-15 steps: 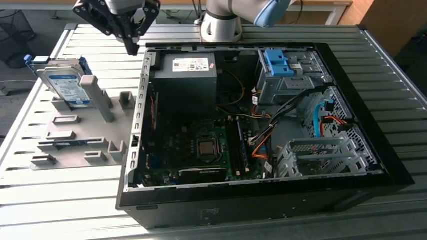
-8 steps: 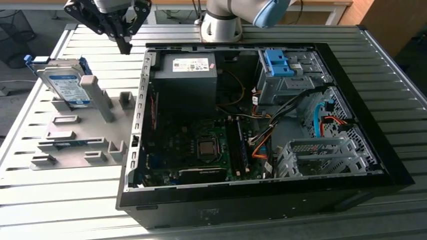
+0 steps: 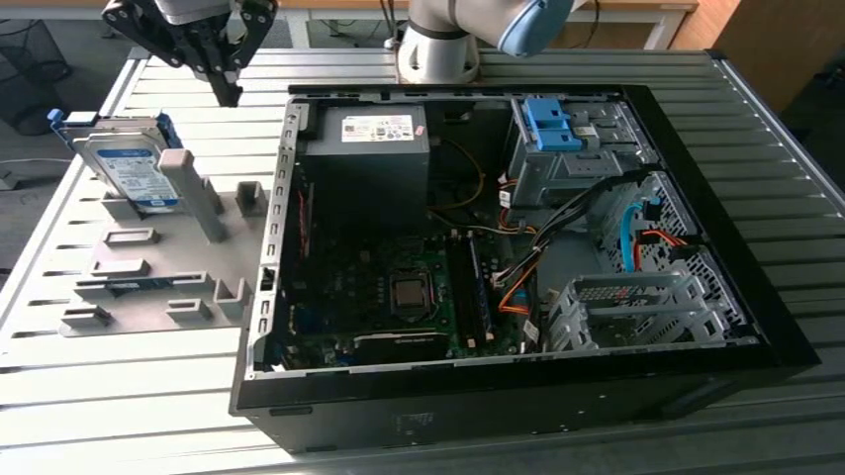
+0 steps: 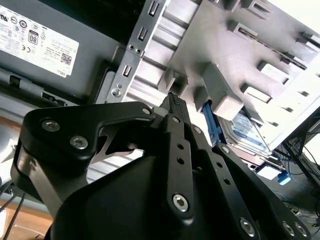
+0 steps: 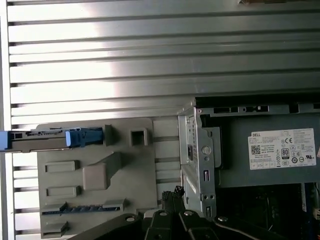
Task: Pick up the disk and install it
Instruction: 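Reach for the disk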
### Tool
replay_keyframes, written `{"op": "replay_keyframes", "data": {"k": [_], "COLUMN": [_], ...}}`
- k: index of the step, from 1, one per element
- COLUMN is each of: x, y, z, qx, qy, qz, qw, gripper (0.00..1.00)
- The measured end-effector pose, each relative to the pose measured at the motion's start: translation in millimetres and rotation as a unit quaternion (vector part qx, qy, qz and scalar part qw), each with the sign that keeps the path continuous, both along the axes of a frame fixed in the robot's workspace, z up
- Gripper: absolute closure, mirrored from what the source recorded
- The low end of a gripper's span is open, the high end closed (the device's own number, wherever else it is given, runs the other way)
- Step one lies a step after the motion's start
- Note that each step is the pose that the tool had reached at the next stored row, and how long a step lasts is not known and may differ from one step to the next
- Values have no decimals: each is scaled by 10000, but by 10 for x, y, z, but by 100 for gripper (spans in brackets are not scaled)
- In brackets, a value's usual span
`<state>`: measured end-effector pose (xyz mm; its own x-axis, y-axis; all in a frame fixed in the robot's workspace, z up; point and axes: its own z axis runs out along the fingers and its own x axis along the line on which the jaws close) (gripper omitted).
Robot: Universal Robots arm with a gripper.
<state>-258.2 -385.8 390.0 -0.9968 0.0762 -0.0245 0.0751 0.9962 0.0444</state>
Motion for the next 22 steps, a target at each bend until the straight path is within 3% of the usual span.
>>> {"op": "replay_keyframes", "data": {"k": [5, 19, 22], "x": [-82, -91, -97], "y": [59, 62, 87], "z": [-4, -5, -4], "qx": [0, 0, 0], "qy": [1, 0, 0], "qz": [0, -1, 0], "qw": [10000, 10000, 10000], "gripper": [89, 89, 89]}}
